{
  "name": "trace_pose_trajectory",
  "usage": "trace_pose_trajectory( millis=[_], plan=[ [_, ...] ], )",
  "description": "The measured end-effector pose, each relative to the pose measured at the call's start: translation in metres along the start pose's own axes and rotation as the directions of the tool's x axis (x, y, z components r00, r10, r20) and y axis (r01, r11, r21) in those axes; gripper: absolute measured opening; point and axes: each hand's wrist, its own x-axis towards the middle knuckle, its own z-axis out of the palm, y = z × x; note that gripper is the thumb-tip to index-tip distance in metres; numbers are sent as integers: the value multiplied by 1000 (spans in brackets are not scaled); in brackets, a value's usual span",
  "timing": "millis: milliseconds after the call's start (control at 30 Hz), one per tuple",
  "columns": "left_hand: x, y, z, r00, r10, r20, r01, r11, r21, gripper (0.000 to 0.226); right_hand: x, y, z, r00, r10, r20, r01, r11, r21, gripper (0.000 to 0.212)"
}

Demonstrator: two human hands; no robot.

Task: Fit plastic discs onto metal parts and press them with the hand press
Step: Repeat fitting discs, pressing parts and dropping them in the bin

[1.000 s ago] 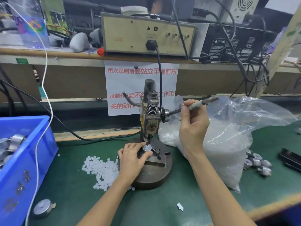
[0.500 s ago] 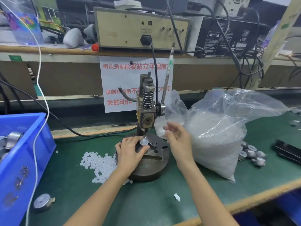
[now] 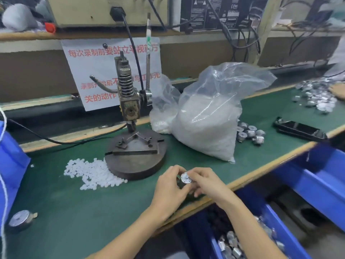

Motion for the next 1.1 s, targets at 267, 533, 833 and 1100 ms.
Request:
trace_pose_trajectory(
  millis=[267,533,833,1100],
  plan=[
    [-27,46,105,933,119,340,-98,992,-79,31,-69,82,-91,952,126,-278,-103,990,95,18],
    [-58,45,158,848,-222,480,260,965,-13,26,-67,213,-121,718,246,-651,-477,855,-203,18],
    [-71,22,153,808,-303,506,305,949,82,24,-33,248,-98,819,132,-559,-470,712,-521,38],
    [-57,32,133,850,-191,491,213,977,11,27,-44,210,-108,746,-27,-666,-373,812,-450,28]
  ],
)
